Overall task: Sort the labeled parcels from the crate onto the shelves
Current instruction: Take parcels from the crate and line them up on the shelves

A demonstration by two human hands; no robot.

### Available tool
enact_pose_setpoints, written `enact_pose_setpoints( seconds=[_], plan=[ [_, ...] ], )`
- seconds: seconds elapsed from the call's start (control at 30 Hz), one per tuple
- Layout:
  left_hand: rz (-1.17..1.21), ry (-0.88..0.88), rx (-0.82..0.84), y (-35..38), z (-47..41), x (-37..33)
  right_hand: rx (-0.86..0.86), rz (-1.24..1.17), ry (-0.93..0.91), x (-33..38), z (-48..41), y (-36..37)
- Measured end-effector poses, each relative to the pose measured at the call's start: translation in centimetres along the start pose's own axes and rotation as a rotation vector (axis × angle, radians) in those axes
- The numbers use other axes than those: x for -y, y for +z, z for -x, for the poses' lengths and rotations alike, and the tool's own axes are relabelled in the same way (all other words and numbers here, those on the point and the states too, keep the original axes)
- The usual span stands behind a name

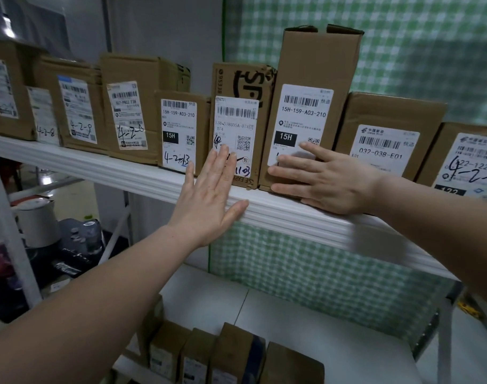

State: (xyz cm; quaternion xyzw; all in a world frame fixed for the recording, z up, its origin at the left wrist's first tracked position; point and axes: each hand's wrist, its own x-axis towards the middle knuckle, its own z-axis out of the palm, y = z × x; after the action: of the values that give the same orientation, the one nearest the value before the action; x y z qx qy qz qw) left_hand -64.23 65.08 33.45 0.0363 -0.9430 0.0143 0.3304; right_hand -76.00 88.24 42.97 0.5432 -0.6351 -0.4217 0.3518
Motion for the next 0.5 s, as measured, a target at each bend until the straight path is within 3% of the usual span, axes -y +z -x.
enact_pose_setpoints(
  seconds=[0.5],
  plan=[
    [0.044, -0.126, -0.002, 1.1, 1.3, 7.8, -0.008, -0.012, 0.019, 0.8, -7.2, -1.0]
  ],
)
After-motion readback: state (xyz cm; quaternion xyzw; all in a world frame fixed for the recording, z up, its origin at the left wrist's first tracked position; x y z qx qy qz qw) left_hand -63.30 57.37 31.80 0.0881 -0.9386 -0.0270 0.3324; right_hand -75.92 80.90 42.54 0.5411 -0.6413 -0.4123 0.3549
